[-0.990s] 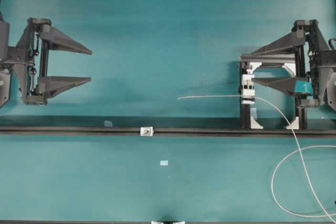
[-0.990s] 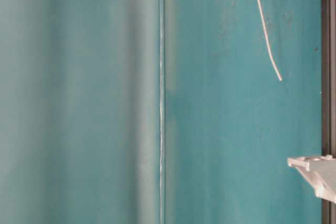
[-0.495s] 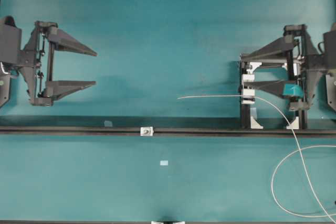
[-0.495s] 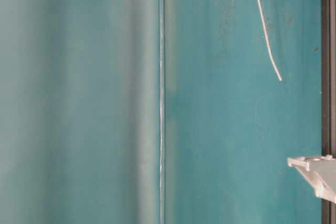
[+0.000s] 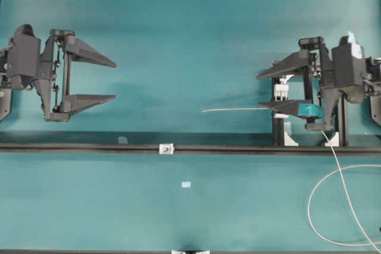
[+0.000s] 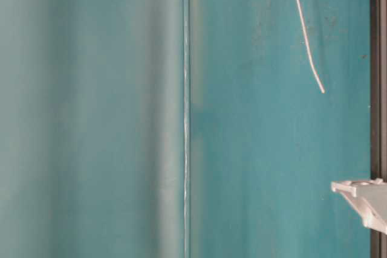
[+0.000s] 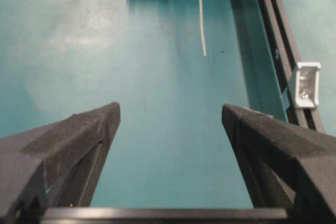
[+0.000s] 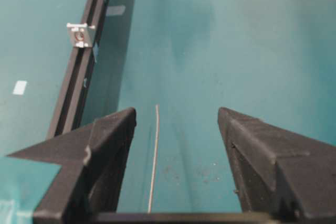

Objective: Insert the wire into the hole on the left side and pull it with the left arm.
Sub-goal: 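Lower the right gripper and close it on the white wire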

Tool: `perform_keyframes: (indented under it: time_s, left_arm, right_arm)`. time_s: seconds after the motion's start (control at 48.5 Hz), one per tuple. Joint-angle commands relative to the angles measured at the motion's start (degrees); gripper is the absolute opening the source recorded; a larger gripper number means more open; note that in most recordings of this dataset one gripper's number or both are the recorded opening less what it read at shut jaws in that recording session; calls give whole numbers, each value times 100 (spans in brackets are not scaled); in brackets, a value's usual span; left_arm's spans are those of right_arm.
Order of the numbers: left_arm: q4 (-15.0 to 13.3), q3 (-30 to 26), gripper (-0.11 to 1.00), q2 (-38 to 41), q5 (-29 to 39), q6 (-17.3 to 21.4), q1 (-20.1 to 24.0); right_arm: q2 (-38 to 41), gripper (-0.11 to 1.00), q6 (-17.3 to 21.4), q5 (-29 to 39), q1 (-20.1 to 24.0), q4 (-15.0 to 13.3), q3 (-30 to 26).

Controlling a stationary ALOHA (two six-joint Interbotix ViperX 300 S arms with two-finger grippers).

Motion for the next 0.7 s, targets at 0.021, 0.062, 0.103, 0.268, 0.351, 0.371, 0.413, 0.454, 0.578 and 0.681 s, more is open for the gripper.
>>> perform_keyframes:
  time_s: [0.021,0.062,0.103,0.268,0.351,0.371,0.413,0.454,0.578,0.681]
  left_arm:
    - [-9,-97,63,18,-53,9,-9]
    - [-9,-105,63,18,-53,9,-9]
    - [-9,-97,63,18,-53,9,-9]
    - [-9,-97,63,18,-53,9,-9]
    - [-9,-97,63,18,-53,9,-9]
    - [-9,-97,63,18,-53,9,-9]
    - [-9,-105,63,18,-53,9,-9]
    - [-9,-105,63,18,-53,9,-9]
    - [-9,-114,63,26,-53,9,-9]
    - [-9,-132,63,26,-53,9,-9]
  right_arm:
    - [141,72,70,-26,18,9,-202]
    - [211,72,132,-18,18,9,-229]
    - [281,72,202,-18,18,0,-255]
    - [589,72,334,-18,62,9,-308]
    - [712,72,343,-18,88,9,-343]
    - [738,72,343,-18,88,0,-343]
    - [809,72,343,-18,105,0,-378]
    - [879,72,343,-18,114,0,-413]
    - [1160,72,343,-18,123,9,-554]
    - [1424,72,343,-18,123,0,-686]
